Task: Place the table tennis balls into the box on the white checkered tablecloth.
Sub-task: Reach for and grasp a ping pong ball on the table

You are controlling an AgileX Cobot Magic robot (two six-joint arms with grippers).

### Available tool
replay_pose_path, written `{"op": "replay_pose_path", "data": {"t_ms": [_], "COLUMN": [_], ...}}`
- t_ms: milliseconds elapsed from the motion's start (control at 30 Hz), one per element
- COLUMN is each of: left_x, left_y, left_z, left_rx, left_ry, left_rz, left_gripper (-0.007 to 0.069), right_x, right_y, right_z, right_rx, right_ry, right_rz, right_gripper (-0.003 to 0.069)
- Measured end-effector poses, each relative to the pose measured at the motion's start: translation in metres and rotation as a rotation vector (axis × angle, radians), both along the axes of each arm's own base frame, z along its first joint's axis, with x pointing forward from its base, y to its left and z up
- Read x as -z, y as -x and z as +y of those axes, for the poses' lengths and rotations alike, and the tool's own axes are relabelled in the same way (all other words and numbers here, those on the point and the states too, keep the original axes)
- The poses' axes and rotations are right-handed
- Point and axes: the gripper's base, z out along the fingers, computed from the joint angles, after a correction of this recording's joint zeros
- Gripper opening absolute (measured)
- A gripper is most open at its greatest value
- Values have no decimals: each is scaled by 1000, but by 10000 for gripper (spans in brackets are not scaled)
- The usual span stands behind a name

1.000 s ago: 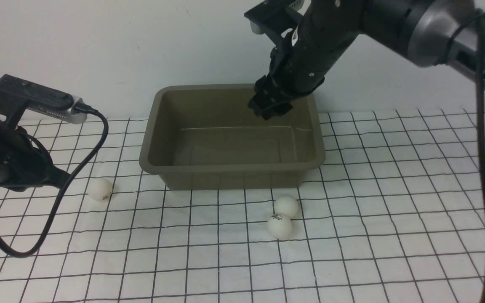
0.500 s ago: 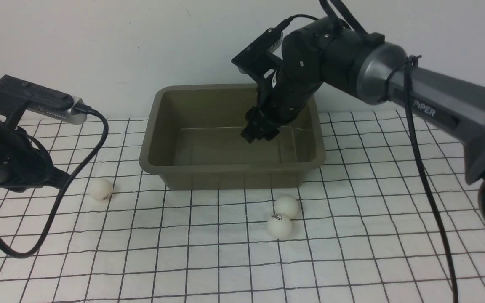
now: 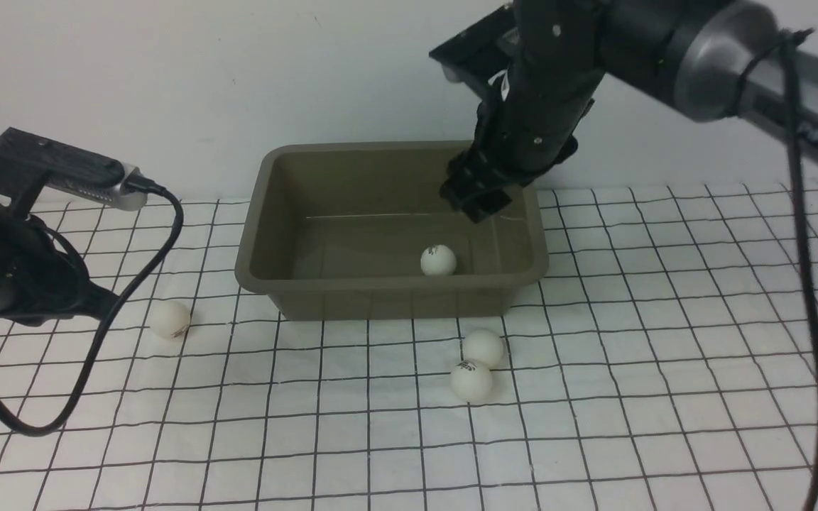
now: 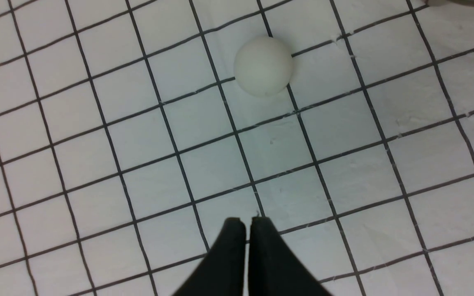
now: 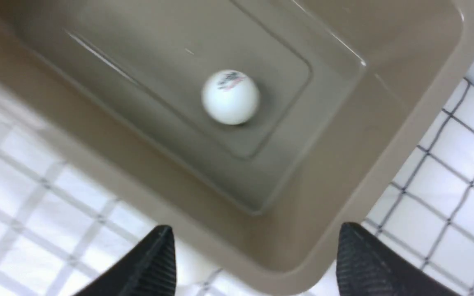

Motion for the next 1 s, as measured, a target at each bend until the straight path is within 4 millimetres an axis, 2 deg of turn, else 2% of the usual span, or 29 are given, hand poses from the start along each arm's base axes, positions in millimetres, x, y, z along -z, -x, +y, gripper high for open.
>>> {"op": "replay_pose_path", "data": {"t_ms": [100,133,200,300,433,533,700,800,1000], "left_x": [1,1,1,1,1,1,1,1,1], "left_y": [2,2,2,2,2,2,2,2,2], "left_z": [0,0,0,0,0,0,0,0,0], "left_rx": [1,0,1,1,1,0,-1,-1,-2], "left_ry": [1,2,2,2,2,4,6,6,7], "left_rz": [19,25,30,30,30,30,29,29,28], "left_gripper": [-4,-4,-4,-4,-4,-4,-4,-4,-4], "right_x": [-20,-26,-25,1,43,64,85,90,104], "right_y": [16,27,41,62,76,82,79,80,74], "right_z": [-3,-4,-6,-8,-12,-9,10,21,23], "right_rx": [10,7,0,-4,5,7,17,37,188], "right_ry": [-85,-133,-173,-151,-75,-51,-88,-95,-35], "right_rz": [14,44,100,221,354,389,339,296,234], "right_gripper": [475,475,475,475,475,475,475,475,477]}}
